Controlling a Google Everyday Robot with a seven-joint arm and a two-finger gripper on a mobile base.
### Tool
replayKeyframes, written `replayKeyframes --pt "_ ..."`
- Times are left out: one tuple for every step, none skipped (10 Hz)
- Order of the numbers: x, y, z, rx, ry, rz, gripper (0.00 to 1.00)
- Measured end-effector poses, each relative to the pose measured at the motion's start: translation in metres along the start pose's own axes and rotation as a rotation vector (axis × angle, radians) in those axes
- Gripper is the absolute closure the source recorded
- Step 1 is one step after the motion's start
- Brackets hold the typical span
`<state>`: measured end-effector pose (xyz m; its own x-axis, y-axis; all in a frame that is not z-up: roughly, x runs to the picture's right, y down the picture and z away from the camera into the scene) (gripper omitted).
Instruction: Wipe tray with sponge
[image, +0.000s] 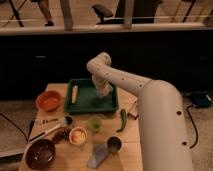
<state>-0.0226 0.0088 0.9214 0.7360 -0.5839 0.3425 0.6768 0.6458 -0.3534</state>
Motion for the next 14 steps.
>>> replayKeyframes --pt "-0.001 0.0 0.001 -0.007 0.002 -0.009 1.0" --pt "-0.004 -0.001 0.002 -0.011 0.001 -0.021 1.0" --pt "-0.006 -0.001 0.004 -0.013 -0.001 -0.025 1.0" --pt "-0.007 0.0 0.006 -0.017 0.0 -0.029 1.0" --pt "-0.007 0.001 0.007 -0.017 0.001 -0.033 1.0" --pt "-0.008 0.002 0.008 -0.02 0.001 -0.038 1.0" --pt "-0.01 0.002 0.01 -0.02 0.002 -0.048 1.0" --pt "-0.011 0.005 0.011 -0.021 0.001 -0.054 1.0" --pt "-0.01 0.009 0.012 -0.024 0.0 -0.059 1.0" --pt "-0.009 0.012 0.013 -0.023 0.001 -0.06 1.0" --pt "-0.009 0.013 0.013 -0.023 0.0 -0.062 1.0" --pt "-0.009 0.015 0.014 -0.024 -0.002 -0.065 1.0" --pt "-0.006 0.018 0.015 -0.023 -0.002 -0.065 1.0" --pt "-0.008 0.017 0.016 -0.021 -0.001 -0.072 1.0"
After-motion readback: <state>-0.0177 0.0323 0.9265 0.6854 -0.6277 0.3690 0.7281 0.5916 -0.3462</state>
